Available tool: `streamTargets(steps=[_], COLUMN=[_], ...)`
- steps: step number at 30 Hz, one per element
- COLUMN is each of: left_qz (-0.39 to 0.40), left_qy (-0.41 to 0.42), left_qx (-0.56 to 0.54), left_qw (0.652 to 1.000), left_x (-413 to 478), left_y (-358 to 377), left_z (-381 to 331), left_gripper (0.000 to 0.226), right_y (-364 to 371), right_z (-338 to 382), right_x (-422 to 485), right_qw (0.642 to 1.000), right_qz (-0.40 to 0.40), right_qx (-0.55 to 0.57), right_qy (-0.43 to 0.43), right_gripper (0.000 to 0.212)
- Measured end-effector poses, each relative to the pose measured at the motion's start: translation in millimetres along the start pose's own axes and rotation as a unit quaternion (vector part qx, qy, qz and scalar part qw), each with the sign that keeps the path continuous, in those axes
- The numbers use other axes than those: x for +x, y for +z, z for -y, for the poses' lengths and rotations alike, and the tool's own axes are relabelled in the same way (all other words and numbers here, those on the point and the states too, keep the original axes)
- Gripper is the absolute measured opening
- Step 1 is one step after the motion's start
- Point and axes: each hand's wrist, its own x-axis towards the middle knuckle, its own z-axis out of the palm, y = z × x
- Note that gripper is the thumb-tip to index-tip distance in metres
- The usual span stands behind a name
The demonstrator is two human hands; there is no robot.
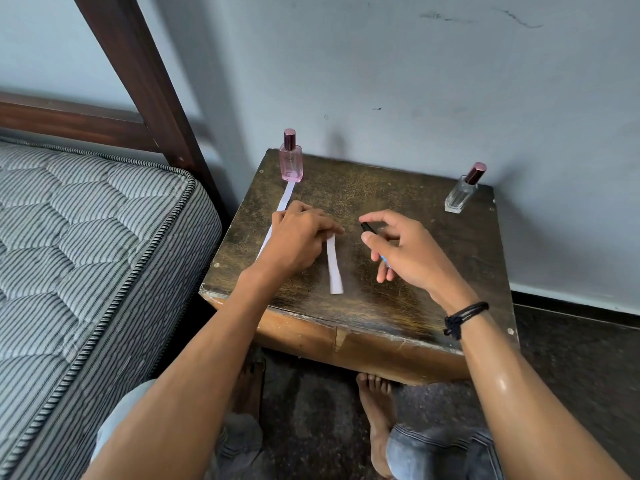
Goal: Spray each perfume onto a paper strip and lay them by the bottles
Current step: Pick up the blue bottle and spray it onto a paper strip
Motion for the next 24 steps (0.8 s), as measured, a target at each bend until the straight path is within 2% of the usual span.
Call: streamTargets(steps=[5, 11, 13, 15, 19, 22, 24], left_qz=[-0.034, -0.061, -0.051, -0.046, -0.045, -0.048, -0.052], left_qy=[-0.038, -0.112, -0.127, -0.130, -0.132, -0.128, -0.130], left_qx=[-0.036, -0.138, -0.162, -0.169, -0.183, -0.176, -0.166], left_qw=[0.998, 0.982, 0.977, 0.976, 0.973, 0.975, 0.976], left_x=[0.4, 2.6, 2.6, 2.4, 1.8, 1.8, 1.6], left_y=[-2.3, -9.6, -11.9, -13.2, -12.7, -12.3, -13.0], left_z=[-2.2, -0.7, -1.8, -2.5, -1.9, -2.5, -3.4], left_gripper=[0.025, 0.007, 0.007, 0.007, 0.006, 0.005, 0.005], right_y=[8.4, 20.2, 22.7, 23.2, 22.9, 24.3, 24.1], right_z=[-2.4, -5.2, -5.0, -2.8, 2.2, 1.9, 2.1], right_x=[-4.2, -3.9, -0.7, 2.3, 5.3, 7.8, 8.1], right_qw=[0.987, 0.984, 0.993, 1.000, 0.971, 0.948, 0.944], right_qz=[0.009, 0.018, 0.012, 0.008, 0.008, 0.032, 0.032], right_qx=[-0.153, -0.168, -0.110, 0.014, 0.232, 0.308, 0.317], right_qy=[-0.042, -0.058, -0.051, -0.021, 0.058, 0.075, 0.085], right_gripper=[0.028, 0.022, 0.019, 0.019, 0.023, 0.025, 0.025])
